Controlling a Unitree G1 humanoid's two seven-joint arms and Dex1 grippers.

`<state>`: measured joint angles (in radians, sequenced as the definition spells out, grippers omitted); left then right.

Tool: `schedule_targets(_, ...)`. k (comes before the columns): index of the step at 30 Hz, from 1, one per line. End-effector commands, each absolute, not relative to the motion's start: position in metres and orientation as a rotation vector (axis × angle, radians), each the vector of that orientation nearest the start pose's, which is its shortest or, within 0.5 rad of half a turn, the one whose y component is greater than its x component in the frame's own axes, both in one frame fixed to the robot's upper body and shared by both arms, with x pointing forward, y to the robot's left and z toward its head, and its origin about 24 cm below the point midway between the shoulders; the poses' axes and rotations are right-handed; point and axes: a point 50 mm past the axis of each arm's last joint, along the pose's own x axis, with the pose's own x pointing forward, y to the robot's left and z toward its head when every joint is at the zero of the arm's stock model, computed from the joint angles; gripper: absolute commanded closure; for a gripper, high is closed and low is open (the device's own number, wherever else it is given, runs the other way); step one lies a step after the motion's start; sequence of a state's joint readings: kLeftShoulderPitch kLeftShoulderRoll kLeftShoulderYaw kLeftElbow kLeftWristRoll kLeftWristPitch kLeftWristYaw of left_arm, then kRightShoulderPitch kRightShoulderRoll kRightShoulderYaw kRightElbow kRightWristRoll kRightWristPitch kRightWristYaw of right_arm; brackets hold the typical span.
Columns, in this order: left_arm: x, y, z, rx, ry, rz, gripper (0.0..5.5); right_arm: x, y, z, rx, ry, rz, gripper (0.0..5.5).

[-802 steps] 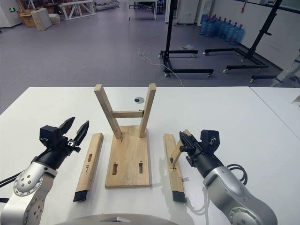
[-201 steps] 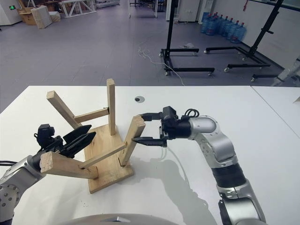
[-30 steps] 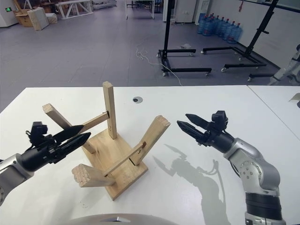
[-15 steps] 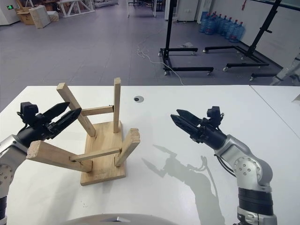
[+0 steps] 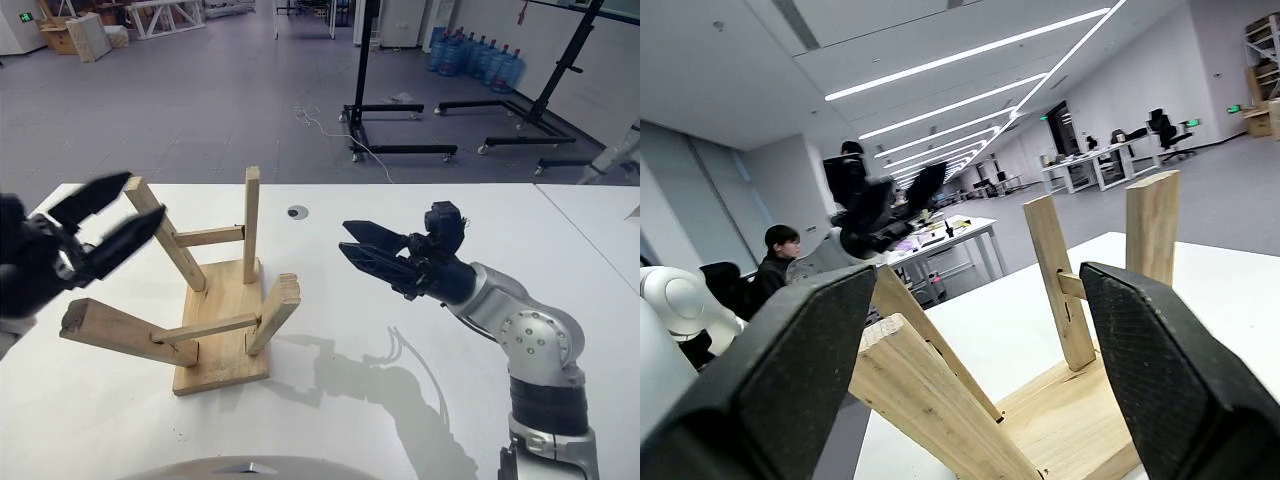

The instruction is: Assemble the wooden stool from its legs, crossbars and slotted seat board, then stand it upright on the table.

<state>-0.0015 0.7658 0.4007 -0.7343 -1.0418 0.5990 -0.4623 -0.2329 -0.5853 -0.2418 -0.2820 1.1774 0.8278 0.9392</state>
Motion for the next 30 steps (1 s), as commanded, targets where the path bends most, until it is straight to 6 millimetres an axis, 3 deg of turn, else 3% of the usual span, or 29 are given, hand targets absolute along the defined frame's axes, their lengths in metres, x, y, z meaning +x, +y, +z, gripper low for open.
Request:
schedule_targets(1, 0.220, 0.198, 0.230, 0.314, -0.059, -0.844, 1.35, 0.242, -0.185, 0.179, 0.476, 0.024, 1.338, 1.76)
schedule_targets(4, 0.233, 0.199, 0.238, 0.573, 0.031, -0.845, 1.35, 0.245, -0.186, 0.181, 0.438, 0.039, 1.361, 1.76)
schedule_targets(8, 0.234, 0.187, 0.216, 0.783, 0.123, -1.006, 1.35, 0.250, -0.187, 0.185, 0.386, 0.060, 1.388, 1.76)
schedule_targets(15, 0.240, 0.175, 0.171, 0.687, 0.202, -1.121, 1.35, 0.246, -0.185, 0.199, 0.347, 0.163, 1.563, 1.76)
schedule_targets(20, 0.241, 0.173, 0.163, 0.640, 0.220, -1.138, 1.35, 0.245, -0.175, 0.203, 0.275, 0.187, 1.651, 1.76)
schedule_targets(30, 0.240, 0.163, 0.154, 0.594, 0.262, -1.216, 1.35, 0.243, -0.145, 0.187, 0.118, 0.185, 1.786, 1.76)
